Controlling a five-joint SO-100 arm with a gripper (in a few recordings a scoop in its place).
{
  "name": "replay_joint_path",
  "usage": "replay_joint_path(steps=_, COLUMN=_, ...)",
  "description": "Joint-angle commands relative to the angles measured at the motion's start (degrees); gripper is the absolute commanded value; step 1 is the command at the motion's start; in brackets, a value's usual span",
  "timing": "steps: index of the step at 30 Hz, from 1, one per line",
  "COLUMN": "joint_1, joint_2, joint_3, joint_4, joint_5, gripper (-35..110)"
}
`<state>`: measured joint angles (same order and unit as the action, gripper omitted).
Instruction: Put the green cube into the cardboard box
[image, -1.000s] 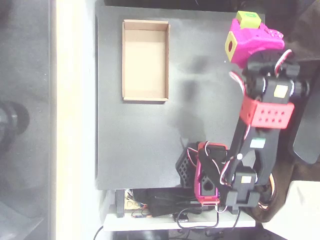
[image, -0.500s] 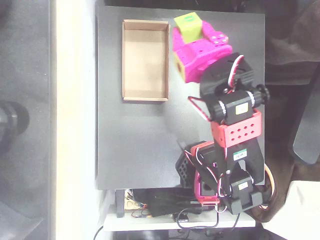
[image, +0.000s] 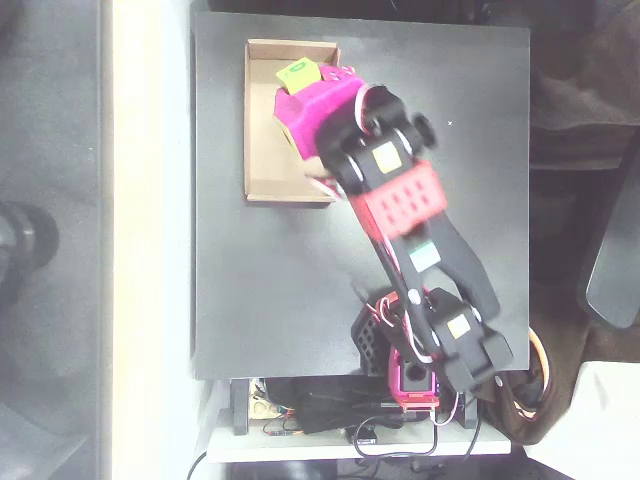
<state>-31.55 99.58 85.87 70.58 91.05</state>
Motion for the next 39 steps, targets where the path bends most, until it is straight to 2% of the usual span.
replay_joint_path(steps=1, joint_1=-0.62, joint_2=-3.96, joint_3=-0.79, joint_4=0.00, joint_5=0.44, gripper=14)
replay_joint_path(steps=16, joint_1=-0.79, joint_2=-24.43, joint_3=-1.76, joint_4=-1.32, joint_5=0.44, gripper=14)
replay_joint_path(steps=23, joint_1=-0.79, joint_2=-27.69, joint_3=-1.76, joint_4=-7.29, joint_5=0.44, gripper=13)
replay_joint_path(steps=39, joint_1=-0.79, joint_2=-28.30, joint_3=-1.76, joint_4=-7.65, joint_5=0.44, gripper=14)
